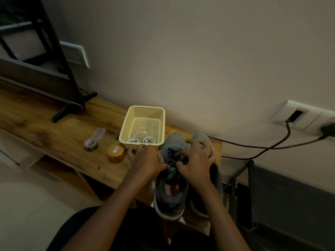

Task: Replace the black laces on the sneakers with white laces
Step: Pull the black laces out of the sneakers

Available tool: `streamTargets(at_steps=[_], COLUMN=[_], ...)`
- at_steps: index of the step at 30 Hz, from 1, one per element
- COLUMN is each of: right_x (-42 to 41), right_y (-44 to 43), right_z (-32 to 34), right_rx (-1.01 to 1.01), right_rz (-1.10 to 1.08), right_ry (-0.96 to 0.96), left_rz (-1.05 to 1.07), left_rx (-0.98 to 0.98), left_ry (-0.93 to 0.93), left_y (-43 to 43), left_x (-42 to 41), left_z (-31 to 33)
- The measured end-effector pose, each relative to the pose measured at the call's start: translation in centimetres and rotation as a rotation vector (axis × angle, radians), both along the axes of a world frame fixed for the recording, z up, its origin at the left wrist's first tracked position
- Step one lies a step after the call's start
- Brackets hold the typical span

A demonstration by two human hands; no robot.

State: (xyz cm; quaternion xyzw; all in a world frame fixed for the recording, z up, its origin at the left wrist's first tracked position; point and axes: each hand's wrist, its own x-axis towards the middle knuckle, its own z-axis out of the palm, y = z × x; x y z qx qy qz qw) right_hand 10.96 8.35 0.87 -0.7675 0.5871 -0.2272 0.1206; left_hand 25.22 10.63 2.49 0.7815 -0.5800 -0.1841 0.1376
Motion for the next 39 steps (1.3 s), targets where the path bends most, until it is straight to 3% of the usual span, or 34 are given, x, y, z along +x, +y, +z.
streamTargets(at_steps=[4,9,16,21,24,27,30,34,39], right_x=[0.2,0.1,-0.3,0.3,0.5,0.4,0.5,0.4,-2.3], right_y=[0.2,-0.1,-0.2,0.2,0.5,0.3,0.1,0.0,-1.5], right_z=[-0.3,-0.5,-0.3,-0.2,-0.4,-0.7,-0.7,-0.6,1.5], right_rx=[0.069,-0.030,-0.140,-0.058,-0.014,0.011,-0.080,-0.225,-0.147], right_rz=[0.135,0.125,-0.337,-0.098,0.077,0.129,0.128,-0.132,-0.532], right_ry=[0.164,0.069,-0.164,-0.095,0.067,0.195,0.139,-0.028,-0.373], left_rz=[0.001,0.022,0.021,0.033,0.029,0.022,0.019,0.013,0.029], left_rx=[0.001,0.002,0.034,0.023,0.018,0.028,0.034,0.058,0.091], left_ry=[0.012,-0.018,-0.011,0.015,0.007,0.004,0.011,-0.002,-0.004], left_y=[-0.2,-0.7,-0.3,-0.1,-0.2,-0.3,-0.3,-0.5,-0.3], left_x=[0.1,0.3,0.1,0.3,0.3,0.4,0.5,0.4,1.4], left_z=[-0.3,-1.2,-0.5,-0.3,-0.3,-0.5,-0.8,-0.5,-0.2])
